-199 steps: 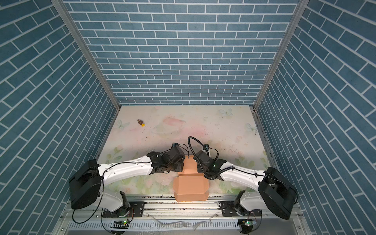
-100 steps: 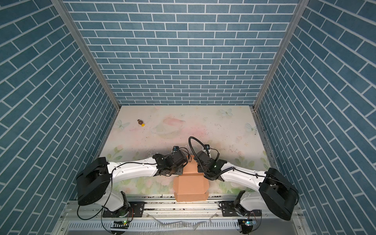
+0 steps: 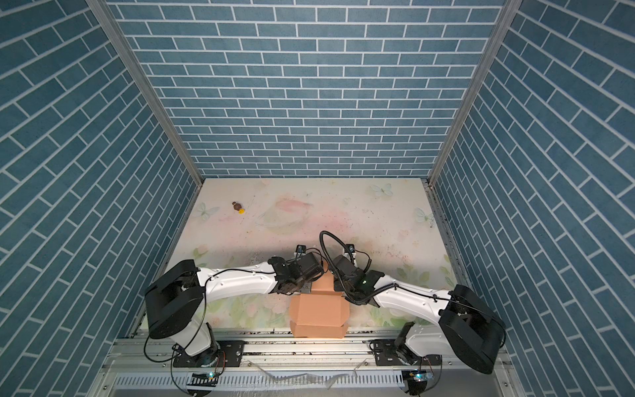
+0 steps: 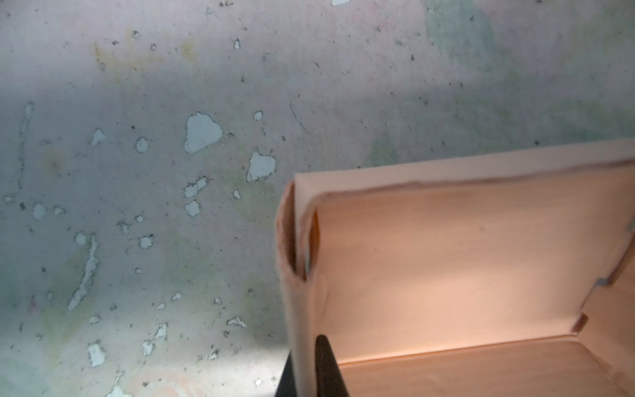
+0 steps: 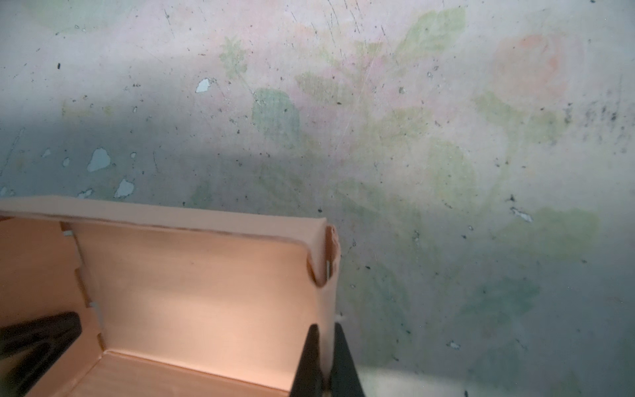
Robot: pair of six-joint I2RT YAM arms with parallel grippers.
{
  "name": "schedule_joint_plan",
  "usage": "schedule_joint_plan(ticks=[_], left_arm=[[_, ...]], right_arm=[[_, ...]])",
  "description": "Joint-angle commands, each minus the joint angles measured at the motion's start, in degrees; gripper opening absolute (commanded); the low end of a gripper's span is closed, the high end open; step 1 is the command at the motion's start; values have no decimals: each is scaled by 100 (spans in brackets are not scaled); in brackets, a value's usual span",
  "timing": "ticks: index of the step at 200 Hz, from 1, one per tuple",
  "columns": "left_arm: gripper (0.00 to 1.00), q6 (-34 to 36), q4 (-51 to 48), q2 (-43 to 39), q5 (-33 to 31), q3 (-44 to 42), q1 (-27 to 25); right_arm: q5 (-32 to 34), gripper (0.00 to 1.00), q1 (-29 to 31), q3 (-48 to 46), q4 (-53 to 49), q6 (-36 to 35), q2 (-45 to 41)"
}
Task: Fold the paper box
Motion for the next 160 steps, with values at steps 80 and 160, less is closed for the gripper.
schedule_joint_plan(ticks=[80,160], left_arm=[[0,-46,-1194,932,-978,744,-371],[1,49,-979,1060,-997,761,-374]], right_arm=[[14,0,15,-158,133,414,-101],[-2,0,9,-180,236,658,-119]])
